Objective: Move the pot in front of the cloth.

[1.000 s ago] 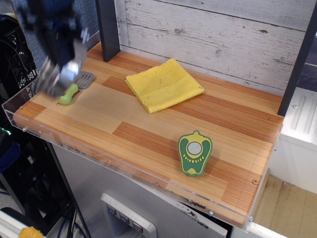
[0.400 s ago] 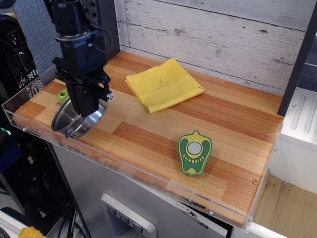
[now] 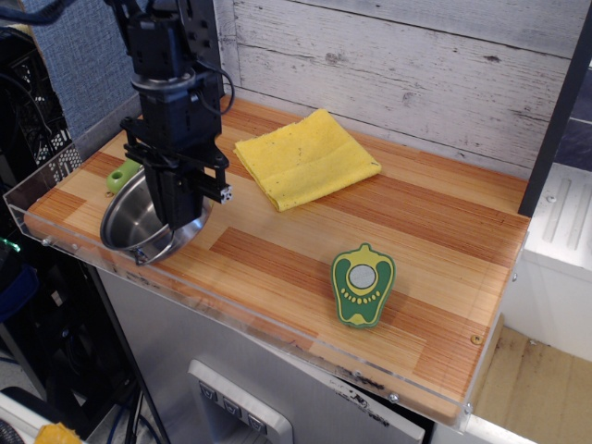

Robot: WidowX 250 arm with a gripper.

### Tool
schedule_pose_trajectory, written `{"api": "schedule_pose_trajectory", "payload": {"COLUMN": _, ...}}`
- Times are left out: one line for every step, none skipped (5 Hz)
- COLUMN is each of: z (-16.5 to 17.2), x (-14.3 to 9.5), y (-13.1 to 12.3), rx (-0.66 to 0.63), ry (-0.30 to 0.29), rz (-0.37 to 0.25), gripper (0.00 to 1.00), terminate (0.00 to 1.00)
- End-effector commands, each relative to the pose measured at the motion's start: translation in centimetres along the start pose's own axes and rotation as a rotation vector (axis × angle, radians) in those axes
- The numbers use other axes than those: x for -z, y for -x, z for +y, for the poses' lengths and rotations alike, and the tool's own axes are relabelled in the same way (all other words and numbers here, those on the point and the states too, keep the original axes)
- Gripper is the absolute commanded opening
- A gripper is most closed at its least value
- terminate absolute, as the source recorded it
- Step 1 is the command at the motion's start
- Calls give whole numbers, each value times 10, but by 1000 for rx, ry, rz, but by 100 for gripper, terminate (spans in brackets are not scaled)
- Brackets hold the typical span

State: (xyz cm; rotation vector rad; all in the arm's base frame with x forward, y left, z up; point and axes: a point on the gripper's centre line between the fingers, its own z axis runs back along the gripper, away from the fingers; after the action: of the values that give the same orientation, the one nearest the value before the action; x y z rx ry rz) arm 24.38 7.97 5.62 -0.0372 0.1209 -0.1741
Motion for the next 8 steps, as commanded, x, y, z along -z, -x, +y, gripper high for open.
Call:
{"api": "schedule_pose_trajectory", "payload": {"z": 8, "x": -4, "y": 3, "rx": -21, "ry": -5, "rz": 14, "gripper": 100, "terminate": 0}}
{"api": "schedule_pose_trajectory", "payload": {"z": 4, "x": -7, "y": 1, "rx": -22, "ry": -6, "rz": 17, "gripper": 100, "terminate": 0}}
{"api": "schedule_pose_trajectory", "payload": {"z": 0, "x": -52, "y": 4, "rx": -31, "ry": -26, "rz": -93, "gripper": 100, "terminate": 0}}
{"api": "schedule_pose_trajectory", "payload": {"z": -1, "x": -100, "y": 19, "rx": -77, "ry": -76, "rz": -207, "gripper": 100, "terminate": 0}}
{"api": "schedule_pose_trajectory", "payload": {"z": 5, "x": -135, "y": 35, "rx": -118, "ry": -82, "rz": -266, "gripper": 100, "terminate": 0}}
{"api": "schedule_pose_trajectory", "payload": {"z": 9, "x": -139, "y": 36, "rx": -154, "ry": -70, "rz": -235, "gripper": 100, "terminate": 0}}
{"api": "schedule_pose_trajectory", "payload": {"z": 8, "x": -133, "y": 29, "rx": -136, "ry": -82, "rz": -208, "gripper": 100, "terminate": 0}}
{"api": "schedule_pose_trajectory", "payload": {"z": 7, "x": -133, "y": 25, "rx": -55, "ry": -140, "rz": -174, "gripper": 100, "terminate": 0}}
